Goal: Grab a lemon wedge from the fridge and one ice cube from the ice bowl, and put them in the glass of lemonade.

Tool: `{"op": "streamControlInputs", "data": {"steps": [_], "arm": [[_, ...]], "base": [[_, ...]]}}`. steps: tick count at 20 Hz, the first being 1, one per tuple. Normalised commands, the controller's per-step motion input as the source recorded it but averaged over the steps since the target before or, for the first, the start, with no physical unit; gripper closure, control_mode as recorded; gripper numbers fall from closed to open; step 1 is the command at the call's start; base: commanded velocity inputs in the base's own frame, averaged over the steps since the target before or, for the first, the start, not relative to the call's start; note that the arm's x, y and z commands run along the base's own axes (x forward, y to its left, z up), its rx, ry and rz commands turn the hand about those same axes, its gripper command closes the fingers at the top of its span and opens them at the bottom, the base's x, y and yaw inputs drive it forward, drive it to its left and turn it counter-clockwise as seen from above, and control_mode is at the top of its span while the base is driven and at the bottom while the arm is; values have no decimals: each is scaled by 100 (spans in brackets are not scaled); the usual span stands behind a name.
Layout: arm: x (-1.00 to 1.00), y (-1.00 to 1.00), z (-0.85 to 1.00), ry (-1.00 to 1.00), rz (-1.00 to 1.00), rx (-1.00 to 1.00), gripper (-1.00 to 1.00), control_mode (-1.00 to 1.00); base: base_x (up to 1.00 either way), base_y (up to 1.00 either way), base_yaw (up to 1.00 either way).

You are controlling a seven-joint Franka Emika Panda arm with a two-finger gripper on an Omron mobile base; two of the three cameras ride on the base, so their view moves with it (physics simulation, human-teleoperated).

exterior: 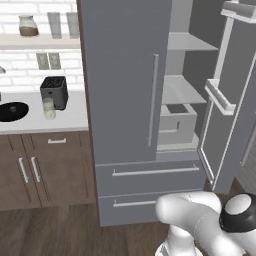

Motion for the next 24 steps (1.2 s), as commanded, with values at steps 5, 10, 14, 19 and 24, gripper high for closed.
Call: {"op": "streamControlInputs", "data": {"steps": [5,10,14,19,24], "arm": [[-100,-6,100,-11,7,-1,-100,-100],[-84,29,100,-4,18,-16,-100,-100],[-19,92,77,5,18,-38,-100,-100],[-8,100,54,23,11,-46,-100,-100],[-5,100,26,25,3,-45,-100,-100]], "base": [[0,0,0],[0,0,0],[0,0,0],[0,0,0],[0,0,0]]}}
